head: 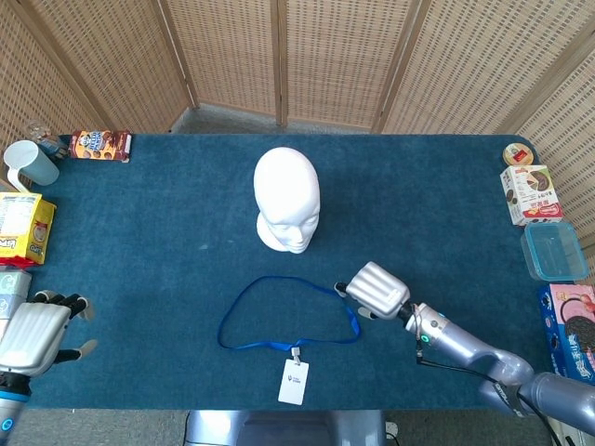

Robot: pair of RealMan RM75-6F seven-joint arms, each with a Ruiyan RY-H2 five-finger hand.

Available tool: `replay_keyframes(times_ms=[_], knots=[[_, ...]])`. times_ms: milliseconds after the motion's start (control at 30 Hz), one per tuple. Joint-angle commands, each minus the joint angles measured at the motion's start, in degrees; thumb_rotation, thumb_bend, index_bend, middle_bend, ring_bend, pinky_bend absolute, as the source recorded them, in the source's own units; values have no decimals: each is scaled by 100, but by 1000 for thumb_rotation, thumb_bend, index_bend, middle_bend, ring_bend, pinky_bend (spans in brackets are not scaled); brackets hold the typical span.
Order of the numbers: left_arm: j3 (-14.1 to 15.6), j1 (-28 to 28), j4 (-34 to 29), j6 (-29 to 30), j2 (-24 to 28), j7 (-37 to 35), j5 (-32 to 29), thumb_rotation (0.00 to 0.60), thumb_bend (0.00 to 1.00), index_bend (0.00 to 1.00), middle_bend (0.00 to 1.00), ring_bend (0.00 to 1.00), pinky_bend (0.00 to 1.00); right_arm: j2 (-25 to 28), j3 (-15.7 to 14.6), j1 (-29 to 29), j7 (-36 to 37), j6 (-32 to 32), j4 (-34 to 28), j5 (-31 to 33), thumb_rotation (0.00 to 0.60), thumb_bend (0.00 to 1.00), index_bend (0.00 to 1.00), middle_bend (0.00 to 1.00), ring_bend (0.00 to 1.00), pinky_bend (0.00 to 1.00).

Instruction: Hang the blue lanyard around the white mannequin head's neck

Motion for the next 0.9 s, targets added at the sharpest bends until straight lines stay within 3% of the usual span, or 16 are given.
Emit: replay_keyframes(times_ms=[33, 900], knots=[[-3, -11, -8, -1, -6, 1, -5, 560, 131, 504, 515, 497, 330, -56, -29, 136, -198, -211, 0, 64, 600, 244, 448, 1000, 1000, 1000], [33, -122, 5, -93, -23, -27, -94, 556, 132, 503, 515, 497, 330, -244, -131, 693, -1304, -1154, -118, 760, 600, 269, 407, 985, 1000, 1000]])
